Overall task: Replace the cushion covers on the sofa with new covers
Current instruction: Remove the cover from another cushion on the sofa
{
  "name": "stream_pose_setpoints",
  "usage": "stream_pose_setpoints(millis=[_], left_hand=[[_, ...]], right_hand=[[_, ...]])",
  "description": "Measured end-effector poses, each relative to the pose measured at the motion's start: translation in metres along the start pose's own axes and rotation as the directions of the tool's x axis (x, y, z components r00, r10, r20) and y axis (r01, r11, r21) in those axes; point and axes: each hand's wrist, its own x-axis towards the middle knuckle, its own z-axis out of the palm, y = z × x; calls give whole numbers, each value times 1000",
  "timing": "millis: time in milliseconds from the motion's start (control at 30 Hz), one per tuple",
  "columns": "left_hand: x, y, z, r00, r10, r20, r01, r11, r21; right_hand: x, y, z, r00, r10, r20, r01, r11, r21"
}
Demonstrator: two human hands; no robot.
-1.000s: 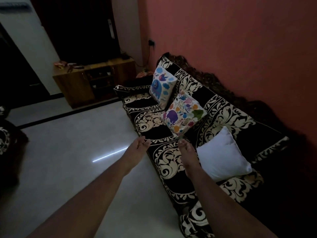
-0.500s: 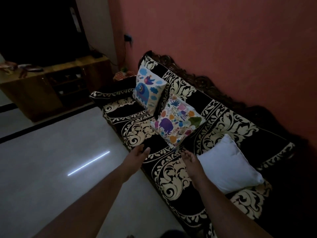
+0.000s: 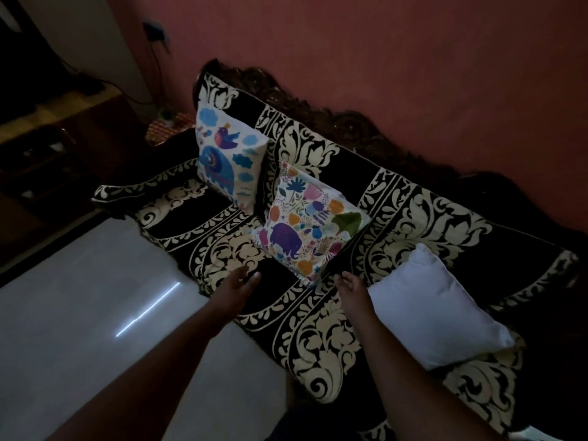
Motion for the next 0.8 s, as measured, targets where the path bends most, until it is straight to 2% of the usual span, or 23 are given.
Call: stream_pose_setpoints(millis=[167,433,500,633,800], left_hand=[[83,29,11,995,-96,9,94,990,107],[181,45,25,977,-211,-6,209,965,156],[198,48,29,974,-228,3,223,957,183],[223,67,35,975,-215,60,195,952,235],[236,81,36,972,-205,112,169,948,271]], right_hand=[[115,-12,2,989,137,-50,-137,991,-5],[275,-43,-16,959,122,-257,-146,986,-79],[304,-44,-18,943,147,-298,-186,977,-107],[337,-36,-12,944,155,-290,-259,894,-366],[343,-32,-3,967,51,-248,-223,640,-736]])
